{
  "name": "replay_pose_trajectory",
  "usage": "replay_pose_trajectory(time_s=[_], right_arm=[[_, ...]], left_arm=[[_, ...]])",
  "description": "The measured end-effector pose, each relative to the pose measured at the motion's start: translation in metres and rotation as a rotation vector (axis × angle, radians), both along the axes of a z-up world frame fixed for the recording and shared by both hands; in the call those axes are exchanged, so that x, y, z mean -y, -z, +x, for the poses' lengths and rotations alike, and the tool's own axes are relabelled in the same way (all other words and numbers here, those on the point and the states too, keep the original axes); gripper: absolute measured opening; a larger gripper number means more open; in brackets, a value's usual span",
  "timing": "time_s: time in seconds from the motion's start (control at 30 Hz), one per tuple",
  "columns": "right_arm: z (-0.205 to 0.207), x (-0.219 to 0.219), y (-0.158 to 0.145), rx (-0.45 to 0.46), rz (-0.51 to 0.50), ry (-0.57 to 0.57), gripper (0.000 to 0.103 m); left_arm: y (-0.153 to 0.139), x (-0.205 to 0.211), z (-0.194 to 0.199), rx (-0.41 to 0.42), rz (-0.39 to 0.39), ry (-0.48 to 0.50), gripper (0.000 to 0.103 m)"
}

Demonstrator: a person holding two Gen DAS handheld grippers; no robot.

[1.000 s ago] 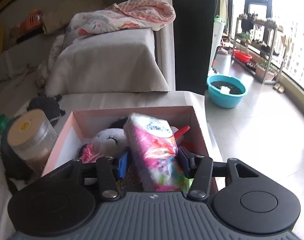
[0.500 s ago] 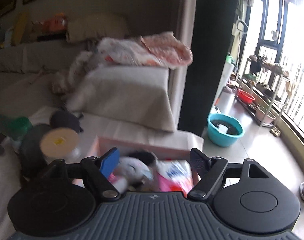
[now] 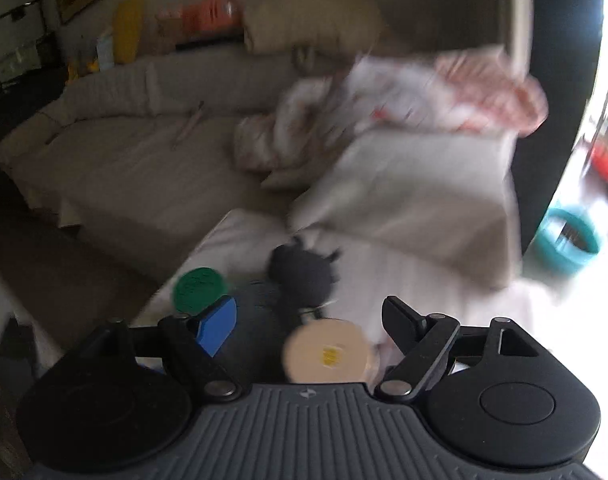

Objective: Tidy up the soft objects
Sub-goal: 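Grasp the black plush toy with the right tool while the left grasps the black pad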

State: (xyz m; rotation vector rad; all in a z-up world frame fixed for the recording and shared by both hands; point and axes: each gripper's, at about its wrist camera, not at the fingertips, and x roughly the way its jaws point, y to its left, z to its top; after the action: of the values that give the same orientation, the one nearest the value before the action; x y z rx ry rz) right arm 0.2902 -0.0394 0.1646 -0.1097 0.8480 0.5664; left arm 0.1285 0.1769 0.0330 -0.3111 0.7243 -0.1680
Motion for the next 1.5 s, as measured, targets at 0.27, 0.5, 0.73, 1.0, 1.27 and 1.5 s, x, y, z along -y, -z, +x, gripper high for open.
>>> replay_pose_trajectory(time_s=[0.27, 0.5, 0.73, 1.0, 1.27, 1.5], right_arm=[[0.108, -0.106, 0.048, -0.243, -0.134, 0.022, 0.081], [0.175, -0.148, 0.129, -0.408, -0.344, 0.12, 0.081], [0.167, -0.134, 0.136, -0.48, -0.242, 0.159, 0.081], [0.051, -0.063, 0.027, -0.138, -0.01, 0.05, 0.078], [-0.098, 0.034, 0.01, 0.007, 0.038, 0.012, 0.078], [-0.184, 0.077, 0.071, 0.105, -0.073, 0.081, 0.078]], left_arm=[[0.005, -0.02, -0.009, 0.018, -0.061, 0.023, 0.028], [0.003, -0.032, -0.014, 0.045, -0.081, 0.037, 0.028], [0.014, -0.042, -0.011, 0.024, -0.117, 0.017, 0.028], [0.008, -0.038, -0.016, 0.079, -0.145, 0.034, 0.028], [0.007, -0.022, -0.005, 0.055, -0.113, -0.031, 0.028], [0.006, -0.002, 0.009, 0.042, -0.041, -0.088, 0.028]])
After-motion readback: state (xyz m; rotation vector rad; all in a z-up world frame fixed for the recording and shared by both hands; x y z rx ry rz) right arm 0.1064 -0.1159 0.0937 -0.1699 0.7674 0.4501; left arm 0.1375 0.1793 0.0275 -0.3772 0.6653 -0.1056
